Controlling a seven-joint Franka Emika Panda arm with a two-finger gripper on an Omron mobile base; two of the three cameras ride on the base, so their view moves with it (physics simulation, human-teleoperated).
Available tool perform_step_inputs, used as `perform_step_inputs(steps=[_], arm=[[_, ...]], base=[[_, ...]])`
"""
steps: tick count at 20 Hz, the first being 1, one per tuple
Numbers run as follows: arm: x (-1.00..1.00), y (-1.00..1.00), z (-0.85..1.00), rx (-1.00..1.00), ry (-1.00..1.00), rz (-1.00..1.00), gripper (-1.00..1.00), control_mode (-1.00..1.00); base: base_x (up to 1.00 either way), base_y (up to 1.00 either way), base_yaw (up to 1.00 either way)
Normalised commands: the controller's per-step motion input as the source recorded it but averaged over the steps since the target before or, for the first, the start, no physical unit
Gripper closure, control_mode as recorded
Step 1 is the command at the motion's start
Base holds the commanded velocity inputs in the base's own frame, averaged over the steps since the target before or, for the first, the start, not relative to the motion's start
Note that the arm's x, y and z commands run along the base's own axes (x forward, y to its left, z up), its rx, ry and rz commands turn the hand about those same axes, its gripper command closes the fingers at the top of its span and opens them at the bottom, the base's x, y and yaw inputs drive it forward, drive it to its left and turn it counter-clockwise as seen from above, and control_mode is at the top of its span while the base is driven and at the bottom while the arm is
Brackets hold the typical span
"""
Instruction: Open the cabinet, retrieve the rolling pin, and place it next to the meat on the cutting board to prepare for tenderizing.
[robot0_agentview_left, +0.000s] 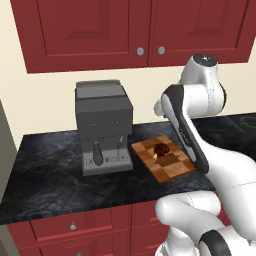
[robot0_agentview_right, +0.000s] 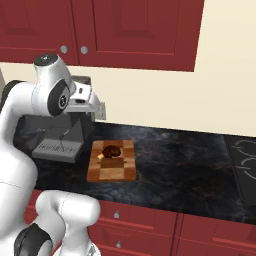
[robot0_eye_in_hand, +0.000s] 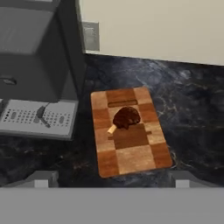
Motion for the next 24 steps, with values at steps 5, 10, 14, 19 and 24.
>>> perform_step_inputs(steps=[5, 10, 14, 19, 24], arm=[[-0.32, 0.11, 0.61, 0.0, -0.48, 0.0, -1.0, -1.0], [-0.3, 0.02, 0.77, 0.0, -0.53, 0.0, -1.0, -1.0], [-0.23, -0.02, 0.83, 0.0, -0.42, 0.0, -1.0, -1.0], [-0.01, 0.0, 0.31, -0.05, -0.13, 0.0, -1.0, -1.0], [0.0, 0.0, 0.0, 0.0, 0.0, 0.0, -1.0, -1.0]], base=[[0.0, 0.0, 0.0], [0.0, 0.0, 0.0], [0.0, 0.0, 0.0], [0.0, 0.0, 0.0], [0.0, 0.0, 0.0]])
